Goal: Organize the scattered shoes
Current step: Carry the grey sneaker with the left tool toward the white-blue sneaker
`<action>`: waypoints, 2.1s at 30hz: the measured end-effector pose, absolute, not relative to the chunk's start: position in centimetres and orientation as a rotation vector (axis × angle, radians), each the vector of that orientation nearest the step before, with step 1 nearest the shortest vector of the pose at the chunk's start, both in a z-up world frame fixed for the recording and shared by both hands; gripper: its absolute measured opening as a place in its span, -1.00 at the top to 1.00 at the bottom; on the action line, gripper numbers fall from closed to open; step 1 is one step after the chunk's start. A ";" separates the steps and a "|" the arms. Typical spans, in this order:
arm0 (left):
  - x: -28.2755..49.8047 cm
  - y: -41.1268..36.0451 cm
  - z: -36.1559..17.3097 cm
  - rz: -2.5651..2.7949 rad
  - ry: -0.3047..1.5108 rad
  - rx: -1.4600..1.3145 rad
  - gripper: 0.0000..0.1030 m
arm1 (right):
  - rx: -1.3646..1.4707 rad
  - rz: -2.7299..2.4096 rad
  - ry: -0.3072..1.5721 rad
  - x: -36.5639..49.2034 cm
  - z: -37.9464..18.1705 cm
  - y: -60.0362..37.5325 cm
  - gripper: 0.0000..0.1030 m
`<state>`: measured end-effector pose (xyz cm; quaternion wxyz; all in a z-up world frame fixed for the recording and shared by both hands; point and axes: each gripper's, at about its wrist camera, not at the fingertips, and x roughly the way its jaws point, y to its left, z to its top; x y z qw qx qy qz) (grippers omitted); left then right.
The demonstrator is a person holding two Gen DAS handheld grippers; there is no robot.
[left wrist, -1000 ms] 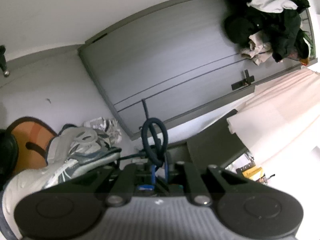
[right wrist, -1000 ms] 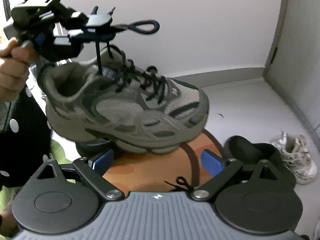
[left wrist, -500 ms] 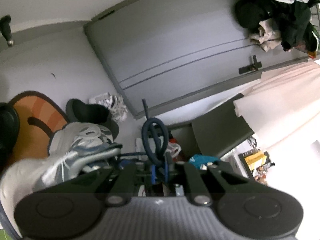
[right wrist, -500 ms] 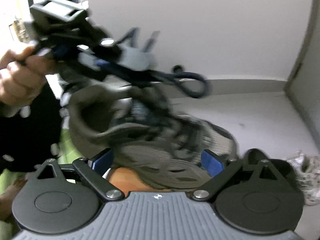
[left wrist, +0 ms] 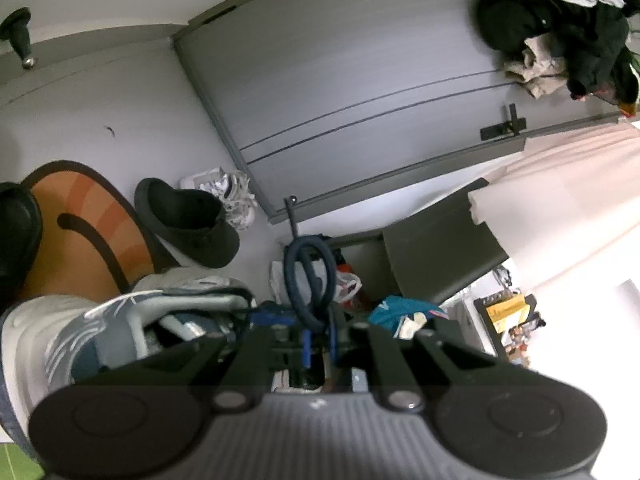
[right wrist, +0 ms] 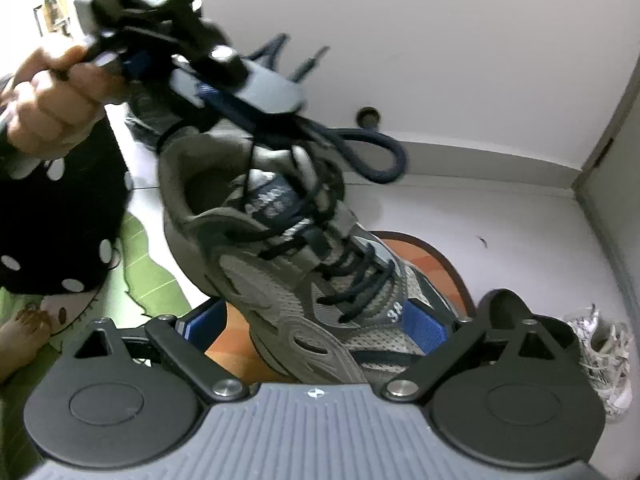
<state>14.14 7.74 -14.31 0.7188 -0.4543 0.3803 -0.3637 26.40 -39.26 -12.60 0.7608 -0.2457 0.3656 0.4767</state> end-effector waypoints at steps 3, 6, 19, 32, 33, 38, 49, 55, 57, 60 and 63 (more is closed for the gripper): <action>14.1 7.5 -14.2 -0.805 0.839 -0.996 0.84 | -0.527 1.076 0.813 25.7 -13.1 -38.8 -0.89; 14.2 7.5 -14.2 -0.788 0.845 -0.981 0.84 | -0.518 1.087 0.820 25.2 -13.6 -38.6 -0.90; 14.2 8.1 -14.7 -0.767 0.850 -0.996 0.84 | -0.462 1.038 0.865 24.9 -12.7 -37.5 -0.91; 14.2 8.2 -14.0 -0.810 0.816 -1.009 0.84 | -0.506 0.927 0.903 24.3 -13.9 -35.2 -0.89; 14.2 8.0 -13.9 -0.814 0.817 -1.004 0.84 | -0.511 0.919 0.909 24.2 -14.3 -34.9 -0.90; 14.6 8.1 -14.4 -0.793 0.828 -0.997 0.84 | -0.369 0.905 0.957 24.4 -15.1 -34.4 -0.82; 16.4 8.0 -16.0 -0.783 0.847 -0.971 0.84 | -0.067 0.651 1.077 23.8 -16.4 -32.0 -0.83; 18.1 7.7 -17.7 -0.767 0.875 -0.944 0.84 | -0.024 0.606 1.122 24.4 -18.1 -31.8 -0.84; 18.5 7.6 -18.2 -0.760 0.890 -0.940 0.84 | -0.016 0.594 1.138 24.4 -18.7 -31.7 -0.86; 18.8 7.2 -19.3 -0.758 0.917 -0.937 0.84 | -0.023 0.581 1.161 24.6 -19.5 -31.5 -0.83; 18.8 6.8 -20.2 -0.754 0.945 -0.927 0.84 | 0.013 0.568 1.215 24.9 -21.2 -31.7 -0.74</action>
